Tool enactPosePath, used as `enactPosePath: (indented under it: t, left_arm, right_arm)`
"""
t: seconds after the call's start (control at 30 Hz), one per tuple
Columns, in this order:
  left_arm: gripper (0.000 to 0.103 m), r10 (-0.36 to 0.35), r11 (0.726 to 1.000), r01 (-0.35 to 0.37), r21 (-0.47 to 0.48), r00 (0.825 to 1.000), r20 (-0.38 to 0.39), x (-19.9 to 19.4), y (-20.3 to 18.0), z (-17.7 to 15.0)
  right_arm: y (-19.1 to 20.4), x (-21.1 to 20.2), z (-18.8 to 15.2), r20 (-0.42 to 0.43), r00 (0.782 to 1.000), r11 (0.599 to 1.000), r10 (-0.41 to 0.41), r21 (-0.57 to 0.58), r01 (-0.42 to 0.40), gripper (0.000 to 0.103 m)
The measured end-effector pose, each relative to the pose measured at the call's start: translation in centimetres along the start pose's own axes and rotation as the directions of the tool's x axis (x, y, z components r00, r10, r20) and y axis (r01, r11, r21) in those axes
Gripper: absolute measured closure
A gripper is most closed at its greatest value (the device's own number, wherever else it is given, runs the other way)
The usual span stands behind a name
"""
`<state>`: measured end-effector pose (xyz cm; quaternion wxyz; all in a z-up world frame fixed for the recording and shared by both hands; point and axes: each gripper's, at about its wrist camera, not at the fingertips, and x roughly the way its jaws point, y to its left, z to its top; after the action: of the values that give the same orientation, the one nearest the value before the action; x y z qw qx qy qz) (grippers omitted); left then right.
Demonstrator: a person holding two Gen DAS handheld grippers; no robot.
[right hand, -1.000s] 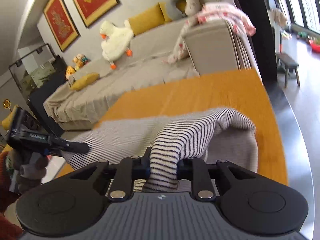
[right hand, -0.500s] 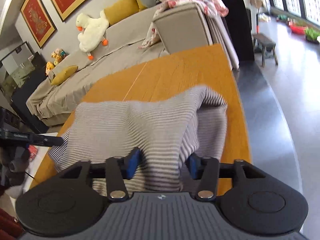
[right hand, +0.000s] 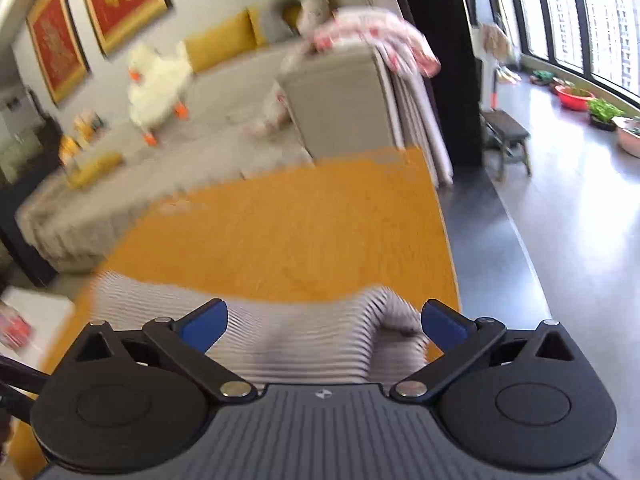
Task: Fold clothes
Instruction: 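Open both grippers and release the folded shirt side, then press and smooth the lengthwise-folded shirt with both open grippers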
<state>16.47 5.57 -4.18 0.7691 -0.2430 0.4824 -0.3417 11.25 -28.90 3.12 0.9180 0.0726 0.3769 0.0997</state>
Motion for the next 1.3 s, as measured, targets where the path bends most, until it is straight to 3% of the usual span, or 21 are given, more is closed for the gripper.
enactPosePath:
  t: [0.07,0.23,0.4,0.47,0.57,0.67,0.77,0.87,0.97,1.07,1.13,1.23,1.3]
  left_arm:
    - [0.024,0.034,0.999,-0.035,0.021,0.999,0.035,0.0,0.8,1.6]
    - [0.024,0.099,0.993,-0.106,0.046,0.986,0.132,0.0,3.2,5.7]
    - [0.018,0.176,0.980,-0.193,0.049,0.956,0.237,0.5,4.3,8.7]
    - [0.014,0.222,0.966,-0.249,0.075,0.940,0.259,0.6,3.8,9.0]
    - [0.010,0.314,0.928,-0.354,0.120,0.912,0.264,0.3,1.8,8.5]
    - [0.008,0.362,0.891,-0.414,0.185,0.895,0.260,-0.6,-0.4,6.6]
    - [0.007,0.376,0.875,-0.428,0.226,0.895,0.242,-0.8,-1.6,4.8]
    - [0.007,0.397,0.855,-0.450,0.258,0.888,0.233,-0.3,-2.4,3.7]
    - [0.007,0.430,0.833,-0.479,0.277,0.875,0.222,0.7,-2.3,3.7]
    - [0.003,0.437,0.835,-0.480,0.268,0.875,0.206,1.4,-1.4,3.8]
    - [0.002,0.438,0.828,-0.485,0.281,0.873,0.216,1.7,-1.2,4.0]
    - [0.002,0.435,0.821,-0.485,0.301,0.873,0.220,2.2,-1.2,4.6]
    - [0.001,0.432,0.813,-0.486,0.320,0.872,0.229,2.5,-1.0,5.2]
  right_arm:
    - [0.6,0.9,-0.9,-0.034,0.999,0.999,-0.036,-0.019,0.035,0.000]
    - [1.3,0.7,-2.5,-0.030,1.000,0.996,-0.001,0.084,0.004,0.000]
    - [4.0,0.1,-4.2,-0.043,0.986,0.981,0.162,0.116,-0.156,0.000]
    - [6.1,0.1,-4.8,-0.081,0.972,0.975,0.220,0.043,-0.217,0.000]
    - [9.2,0.1,-5.1,-0.156,0.966,0.968,0.207,-0.108,-0.225,0.000]
    - [9.2,-1.2,-3.7,-0.132,0.968,0.956,0.215,-0.173,-0.236,0.000]
    - [7.6,-3.0,-1.2,-0.027,0.981,0.965,0.194,-0.177,-0.195,0.000]
    - [6.7,-2.0,0.5,0.035,0.995,0.982,0.099,-0.166,-0.091,0.000]
    - [6.8,0.6,0.7,0.023,1.000,0.983,0.017,-0.182,-0.012,0.000]
    - [7.8,2.7,-1.2,-0.025,0.998,0.968,-0.052,-0.248,0.044,0.000]
    - [7.8,2.4,-2.3,0.004,0.999,0.976,-0.053,-0.211,0.053,0.000]
    - [6.5,2.0,-3.7,-0.034,0.999,0.998,0.002,-0.070,-0.004,0.000]
    - [6.6,1.4,-4.7,-0.024,1.000,0.999,0.017,-0.049,-0.018,0.000]
